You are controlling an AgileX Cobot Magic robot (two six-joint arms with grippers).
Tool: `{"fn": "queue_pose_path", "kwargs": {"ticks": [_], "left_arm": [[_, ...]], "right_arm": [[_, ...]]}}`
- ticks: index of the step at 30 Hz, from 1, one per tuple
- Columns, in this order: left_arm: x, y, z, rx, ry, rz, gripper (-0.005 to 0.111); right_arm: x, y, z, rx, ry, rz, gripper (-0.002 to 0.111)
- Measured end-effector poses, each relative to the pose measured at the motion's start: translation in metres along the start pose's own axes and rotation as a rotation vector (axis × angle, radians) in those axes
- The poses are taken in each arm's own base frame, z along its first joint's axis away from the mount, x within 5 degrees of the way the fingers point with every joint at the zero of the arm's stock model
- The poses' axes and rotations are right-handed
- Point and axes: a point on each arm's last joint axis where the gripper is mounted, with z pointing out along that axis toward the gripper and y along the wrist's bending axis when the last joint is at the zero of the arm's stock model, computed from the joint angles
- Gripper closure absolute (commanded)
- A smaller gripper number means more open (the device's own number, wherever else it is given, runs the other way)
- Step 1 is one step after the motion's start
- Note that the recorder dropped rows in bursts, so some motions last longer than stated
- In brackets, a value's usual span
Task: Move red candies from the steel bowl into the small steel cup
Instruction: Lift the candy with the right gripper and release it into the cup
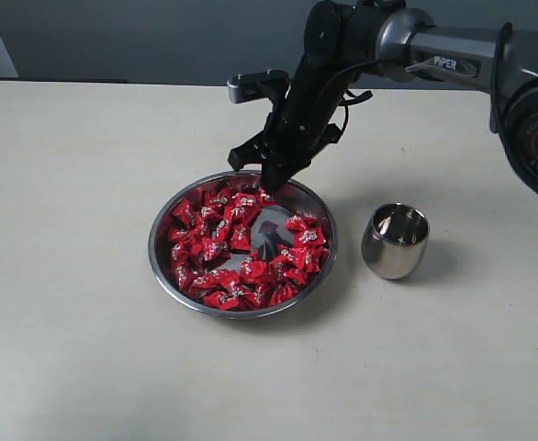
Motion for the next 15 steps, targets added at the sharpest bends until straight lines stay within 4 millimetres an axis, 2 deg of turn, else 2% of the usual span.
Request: {"fn": "queue_pose_path", "kwargs": {"ticks": [7, 15], "left_arm": [[0.000, 0.000, 0.000, 0.000, 0.000, 0.000, 0.106], [0.000, 0.000, 0.000, 0.000, 0.000, 0.000, 0.106]], "right_arm": [[-0.002, 0.014, -0.050, 0.012, -0.059, -0.038, 0.109], [0.013, 0.039, -0.138, 0.051, -0.153, -0.096, 0.109]]}}
